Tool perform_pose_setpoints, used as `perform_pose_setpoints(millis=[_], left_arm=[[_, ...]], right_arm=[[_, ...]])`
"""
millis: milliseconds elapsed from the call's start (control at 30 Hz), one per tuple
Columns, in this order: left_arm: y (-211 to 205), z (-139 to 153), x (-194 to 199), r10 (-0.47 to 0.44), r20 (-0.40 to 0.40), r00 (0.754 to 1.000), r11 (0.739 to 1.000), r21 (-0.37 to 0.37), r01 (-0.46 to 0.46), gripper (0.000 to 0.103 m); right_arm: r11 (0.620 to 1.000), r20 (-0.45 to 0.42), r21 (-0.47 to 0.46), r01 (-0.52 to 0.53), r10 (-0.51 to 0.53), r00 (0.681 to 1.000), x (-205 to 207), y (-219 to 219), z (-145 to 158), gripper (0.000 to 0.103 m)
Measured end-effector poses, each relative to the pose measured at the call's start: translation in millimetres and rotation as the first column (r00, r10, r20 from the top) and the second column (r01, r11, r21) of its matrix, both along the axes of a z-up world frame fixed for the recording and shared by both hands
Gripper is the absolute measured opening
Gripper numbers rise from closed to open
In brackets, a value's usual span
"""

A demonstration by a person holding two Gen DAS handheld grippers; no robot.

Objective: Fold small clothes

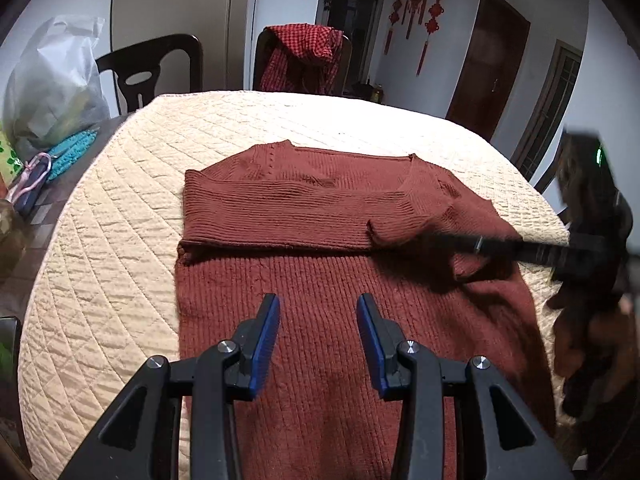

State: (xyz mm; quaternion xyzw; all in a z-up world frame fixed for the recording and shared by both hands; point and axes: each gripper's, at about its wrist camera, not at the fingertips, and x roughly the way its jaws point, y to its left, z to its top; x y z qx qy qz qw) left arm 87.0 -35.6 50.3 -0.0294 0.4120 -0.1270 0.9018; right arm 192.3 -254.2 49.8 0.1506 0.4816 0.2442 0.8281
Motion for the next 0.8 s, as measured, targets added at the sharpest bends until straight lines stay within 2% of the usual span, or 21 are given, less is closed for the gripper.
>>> perform_pose_setpoints(millis=[133, 267, 367, 433, 467, 500, 533, 567, 633, 800], left_arm=[[-9.7, 2.2, 15.8, -0.043, -0.027, 0.999, 0.998, -0.046, 0.042, 0.046], [-33.4, -3.6, 43.2, -0.123, -0.082, 0.989, 0.987, -0.116, 0.113, 0.047], [-47.8, -18.9, 64.0, -0.139, -0.151, 0.979, 0.983, -0.141, 0.118, 0.047], [-57.3, -33.1, 74.1, -0.174, -0.209, 0.962, 0.974, -0.183, 0.136, 0.047], [-60.8, -36.2, 76.2, -0.165, -0.210, 0.964, 0.975, -0.182, 0.127, 0.045], [-64.7, -34.5, 76.1, -0.164, -0.186, 0.969, 0.977, -0.168, 0.133, 0.040], [-68.0, -34.0, 76.9, -0.177, -0.184, 0.967, 0.974, -0.171, 0.146, 0.021], [-71.0, -32.7, 76.9, -0.188, -0.184, 0.965, 0.971, -0.182, 0.154, 0.008], [-77.3, -22.1, 71.9, -0.211, -0.141, 0.967, 0.968, -0.170, 0.186, 0.008], [-91.3, 36.4, 73.0, -0.279, 0.080, 0.957, 0.945, -0.153, 0.289, 0.008]], right_arm=[[1.000, 0.088, 0.027, -0.017, 0.015, 0.996, -21.5, -20.5, 20.6, 0.020], [0.999, 0.151, 0.009, 0.048, -0.049, 0.987, -30.6, -53.6, 37.8, 0.020], [0.995, 0.146, -0.011, 0.103, -0.101, 0.984, -27.6, -67.4, 35.3, 0.020], [0.990, 0.120, -0.003, 0.142, -0.140, 0.983, -26.1, -79.8, 28.9, 0.020], [0.988, 0.110, 0.002, 0.156, -0.155, 0.982, -25.7, -84.0, 26.3, 0.020], [0.986, 0.104, 0.008, 0.165, -0.165, 0.981, -25.9, -88.8, 24.0, 0.020], [0.985, 0.101, 0.012, 0.173, -0.174, 0.980, -25.7, -94.4, 22.6, 0.020], [0.984, 0.099, 0.016, 0.178, -0.179, 0.979, -25.1, -95.1, 21.4, 0.020], [0.982, 0.100, 0.026, 0.186, -0.188, 0.977, -24.5, -101.3, 20.9, 0.020], [0.978, 0.111, 0.035, 0.204, -0.206, 0.972, -17.7, -108.0, 24.9, 0.020]])
